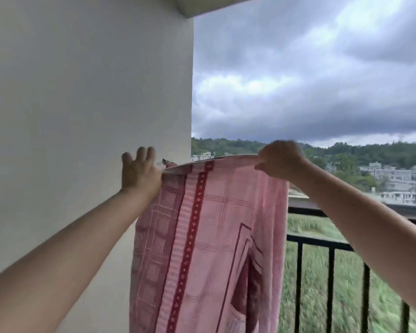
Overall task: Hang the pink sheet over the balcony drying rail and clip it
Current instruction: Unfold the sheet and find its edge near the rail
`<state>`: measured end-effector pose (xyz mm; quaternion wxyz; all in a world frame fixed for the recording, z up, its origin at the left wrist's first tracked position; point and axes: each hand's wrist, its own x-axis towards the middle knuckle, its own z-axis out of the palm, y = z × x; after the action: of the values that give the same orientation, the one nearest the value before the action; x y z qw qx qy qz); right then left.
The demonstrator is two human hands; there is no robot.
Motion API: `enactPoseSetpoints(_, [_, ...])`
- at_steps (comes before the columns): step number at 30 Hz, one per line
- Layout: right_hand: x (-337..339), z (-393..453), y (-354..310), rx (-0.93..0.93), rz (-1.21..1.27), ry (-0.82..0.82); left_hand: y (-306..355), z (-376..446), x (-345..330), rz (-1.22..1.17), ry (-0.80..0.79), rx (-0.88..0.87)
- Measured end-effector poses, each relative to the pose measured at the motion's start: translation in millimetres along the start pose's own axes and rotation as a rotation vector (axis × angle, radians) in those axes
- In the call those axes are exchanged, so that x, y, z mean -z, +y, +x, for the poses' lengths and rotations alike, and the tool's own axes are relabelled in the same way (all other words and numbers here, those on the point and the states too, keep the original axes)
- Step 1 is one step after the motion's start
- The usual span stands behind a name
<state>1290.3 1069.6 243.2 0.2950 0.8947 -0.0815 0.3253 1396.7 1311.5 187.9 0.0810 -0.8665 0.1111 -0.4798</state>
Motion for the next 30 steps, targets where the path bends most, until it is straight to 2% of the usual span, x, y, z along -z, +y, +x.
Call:
enactPoseSetpoints(2, [7,31,13,-0.140,-0.009,0.096,6,34,5,-0.127,-0.025,0.098])
enactPoseSetpoints(5, [3,76,18,-0.191,-0.081,0.213,13,85,-6,-0.598,-0.074,0.400])
enactPoseSetpoints(7, [-1,108,19,-0.198,-0.120,0.292,19,113,-21,-0.885,-0.032,0.571])
enactPoseSetpoints(8, [-1,124,22,-0.215,-0.125,0.333,23,125,-23,-0.976,0.039,0.611])
enactPoseSetpoints(9, [-2,139,28,-0.237,-0.124,0.370,28,136,-26,-1.025,0.128,0.613])
enactPoseSetpoints(11, [-9,167,41,-0.285,-0.113,0.413,37,161,-32,-1.029,0.267,0.506])
enactPoseSetpoints(13, [-31,190,52,-0.333,-0.103,0.409,50,186,-50,-0.952,0.253,0.295])
enactPoseSetpoints(15, [-70,202,50,-0.319,-0.100,0.318,69,207,-86,-0.802,0.039,0.067])
enactPoseSetpoints(18, [-139,201,29,-0.194,-0.103,-0.021,108,200,-144,-0.579,-0.516,-0.217])
enactPoseSetpoints(20, [-165,197,17,-0.109,-0.105,-0.176,127,179,-168,-0.578,-0.941,-0.296])
enactPoseSetpoints(21, [-170,197,13,-0.091,-0.097,-0.219,132,171,-171,-0.600,-1.098,-0.306])
enactPoseSetpoints(22, [-173,196,10,-0.086,-0.087,-0.248,133,166,-169,-0.635,-1.174,-0.298])
enactPoseSetpoints(23, [-173,196,7,-0.084,-0.089,-0.261,131,164,-164,-0.680,-1.129,-0.298])
enactPoseSetpoints(24, [-175,196,3,-0.076,-0.093,-0.287,128,163,-157,-0.704,-0.970,-0.292])
enactPoseSetpoints(26, [-179,193,-6,-0.029,-0.076,-0.379,120,151,-131,-0.844,-0.538,-0.295])
enactPoseSetpoints(27, [-181,193,-9,-0.004,-0.055,-0.426,116,140,-120,-0.979,-0.421,-0.350])
enactPoseSetpoints(28, [-182,193,-12,0.016,-0.037,-0.464,112,125,-112,-1.083,-0.405,-0.446])
enactPoseSetpoints(30, [-178,191,-15,0.055,-0.012,-0.518,108,95,-97,-1.040,-0.504,-0.626])
